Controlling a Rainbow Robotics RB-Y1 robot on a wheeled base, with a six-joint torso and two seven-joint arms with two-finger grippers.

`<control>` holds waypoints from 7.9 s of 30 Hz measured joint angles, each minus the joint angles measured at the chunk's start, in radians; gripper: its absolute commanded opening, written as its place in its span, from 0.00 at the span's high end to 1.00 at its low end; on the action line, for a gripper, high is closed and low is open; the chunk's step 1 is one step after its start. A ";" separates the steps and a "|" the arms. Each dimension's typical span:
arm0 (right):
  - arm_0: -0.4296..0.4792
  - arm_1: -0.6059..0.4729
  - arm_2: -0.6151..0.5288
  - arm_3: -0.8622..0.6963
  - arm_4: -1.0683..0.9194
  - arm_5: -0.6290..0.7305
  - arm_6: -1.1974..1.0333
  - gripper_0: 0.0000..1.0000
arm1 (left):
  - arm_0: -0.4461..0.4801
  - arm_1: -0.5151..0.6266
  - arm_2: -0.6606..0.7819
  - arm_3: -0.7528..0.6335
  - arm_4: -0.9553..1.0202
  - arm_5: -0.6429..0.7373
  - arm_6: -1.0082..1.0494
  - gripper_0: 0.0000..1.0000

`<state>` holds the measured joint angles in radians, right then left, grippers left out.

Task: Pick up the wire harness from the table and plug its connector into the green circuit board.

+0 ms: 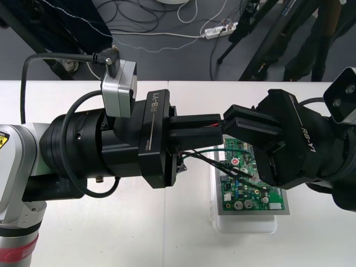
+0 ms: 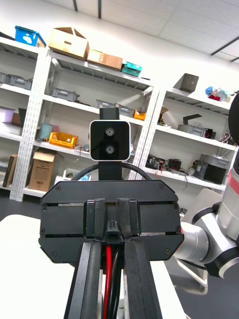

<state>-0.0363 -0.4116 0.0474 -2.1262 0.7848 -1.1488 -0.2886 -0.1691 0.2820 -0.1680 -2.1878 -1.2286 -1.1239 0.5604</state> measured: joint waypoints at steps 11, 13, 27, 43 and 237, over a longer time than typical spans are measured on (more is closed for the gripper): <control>0.005 0.000 -0.003 0.000 -0.004 -0.014 0.000 1.00 | 0.000 0.000 -0.002 0.000 0.006 -0.010 0.000 0.90; 0.005 0.000 -0.003 0.000 -0.005 -0.014 0.000 1.00 | 0.000 0.001 -0.002 0.000 0.008 -0.011 0.000 0.90; 0.019 0.000 -0.003 0.000 -0.012 -0.033 0.000 1.00 | 0.001 0.002 -0.001 0.000 0.039 -0.010 -0.007 0.69; 0.023 -0.001 -0.007 0.000 -0.017 -0.033 0.000 1.00 | 0.003 0.012 0.001 0.000 0.055 -0.010 -0.008 1.00; -0.198 -0.449 0.244 0.014 1.561 -0.417 -0.324 0.00 | -0.398 -0.076 -0.319 1.489 0.407 -0.389 -1.427 1.00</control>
<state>-0.2344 -0.8608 0.2916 -2.1121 2.3462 -1.5655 -0.6131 -0.5669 0.2062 -0.4875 -0.6988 -0.8215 -1.5129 -0.8664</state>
